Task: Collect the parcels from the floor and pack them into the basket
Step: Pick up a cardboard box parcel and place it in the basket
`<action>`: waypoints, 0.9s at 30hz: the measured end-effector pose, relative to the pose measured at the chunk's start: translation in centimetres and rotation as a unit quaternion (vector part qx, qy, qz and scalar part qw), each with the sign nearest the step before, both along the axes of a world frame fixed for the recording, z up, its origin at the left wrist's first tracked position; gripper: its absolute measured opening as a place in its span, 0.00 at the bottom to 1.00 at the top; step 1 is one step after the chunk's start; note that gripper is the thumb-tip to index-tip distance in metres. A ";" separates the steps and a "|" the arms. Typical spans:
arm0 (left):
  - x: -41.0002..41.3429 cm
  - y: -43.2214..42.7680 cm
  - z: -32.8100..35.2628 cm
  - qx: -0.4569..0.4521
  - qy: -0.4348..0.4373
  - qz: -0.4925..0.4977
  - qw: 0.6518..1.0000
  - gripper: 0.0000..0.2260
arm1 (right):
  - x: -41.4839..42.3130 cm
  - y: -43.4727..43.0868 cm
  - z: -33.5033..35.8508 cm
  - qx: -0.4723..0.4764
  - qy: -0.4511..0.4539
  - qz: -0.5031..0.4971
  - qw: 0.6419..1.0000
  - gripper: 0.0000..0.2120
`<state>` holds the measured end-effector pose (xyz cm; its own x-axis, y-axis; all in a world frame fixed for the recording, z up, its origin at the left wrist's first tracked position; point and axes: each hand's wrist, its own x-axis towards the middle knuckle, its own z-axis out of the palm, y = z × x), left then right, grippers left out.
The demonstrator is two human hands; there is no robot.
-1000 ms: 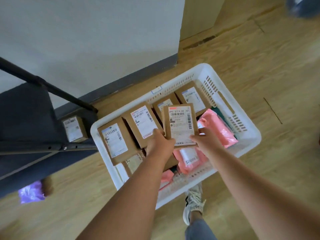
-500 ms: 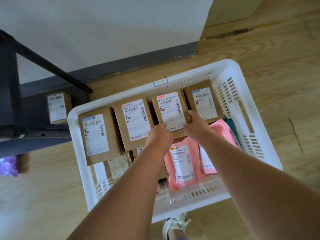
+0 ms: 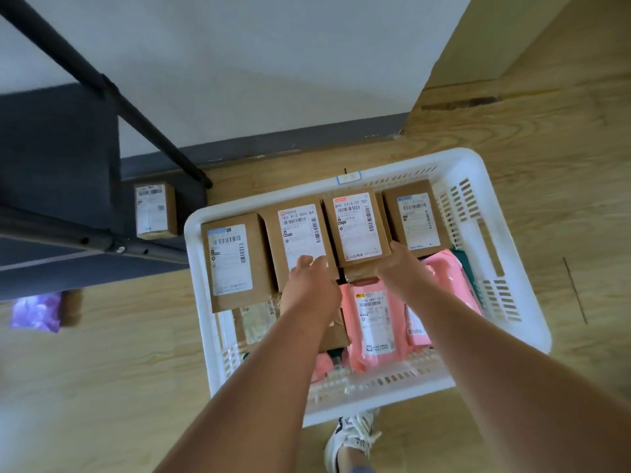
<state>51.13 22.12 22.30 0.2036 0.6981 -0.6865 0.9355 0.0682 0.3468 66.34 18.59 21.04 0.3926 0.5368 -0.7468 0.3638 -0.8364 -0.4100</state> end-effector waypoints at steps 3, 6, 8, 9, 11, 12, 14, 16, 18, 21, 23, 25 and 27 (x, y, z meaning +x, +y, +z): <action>-3.2 -1.1 1.5 0.002 0.016 -0.031 0.999 0.25 | -2.8 -2.0 2.3 -0.006 0.003 0.010 1.000 0.21; -7.2 -2.2 3.7 0.014 0.025 -0.054 0.998 0.26 | -6.0 -3.4 4.7 -0.025 0.016 0.021 0.999 0.32; -10.8 -3.3 5.2 0.016 0.037 -0.072 0.997 0.26 | -9.2 -4.3 6.6 -0.026 0.021 0.030 0.999 0.35; -12.7 -3.9 5.9 0.015 0.043 -0.077 0.996 0.26 | -11.0 -4.9 7.4 -0.020 0.025 0.032 0.999 0.36; -16.0 -4.8 6.7 0.012 0.056 -0.076 0.995 0.27 | -14.2 -5.8 8.4 -0.008 0.043 0.045 0.998 0.38; -17.7 -5.3 7.1 0.008 0.063 -0.070 0.996 0.27 | -15.8 -6.0 8.9 -0.007 0.052 0.049 0.997 0.39; -20.8 -6.3 7.9 -0.009 0.072 -0.039 0.997 0.26 | -18.8 -6.1 10.3 -0.019 0.061 0.055 0.996 0.40; -23.9 -7.5 8.7 -0.023 0.076 0.010 0.997 0.26 | -22.3 -5.7 11.6 -0.028 0.062 0.086 0.994 0.39; -25.6 -8.2 8.8 -0.026 0.080 0.056 0.995 0.26 | -24.8 -5.2 12.3 -0.026 0.064 0.123 0.990 0.39; -27.9 -8.2 9.6 -0.022 0.064 0.140 0.988 0.25 | -28.1 -3.2 13.6 -0.001 0.048 0.204 0.978 0.38; -29.0 -8.5 10.2 -0.019 0.062 0.172 0.983 0.24 | -29.7 -2.3 14.4 0.007 0.033 0.245 0.969 0.37; -32.5 -9.6 10.9 -0.019 0.078 0.217 0.973 0.23 | -33.5 -2.1 15.1 0.019 0.040 0.286 0.957 0.35; -35.1 -10.2 11.0 -0.013 0.084 0.247 0.965 0.22 | -36.0 -2.3 15.4 0.021 0.036 0.310 0.950 0.34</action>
<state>16.02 11.89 33.31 -0.2660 0.6630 -0.6997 0.8290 0.5278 0.1850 30.38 16.26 36.42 -0.0612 0.6784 -0.7321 0.7505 -0.4523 -0.4819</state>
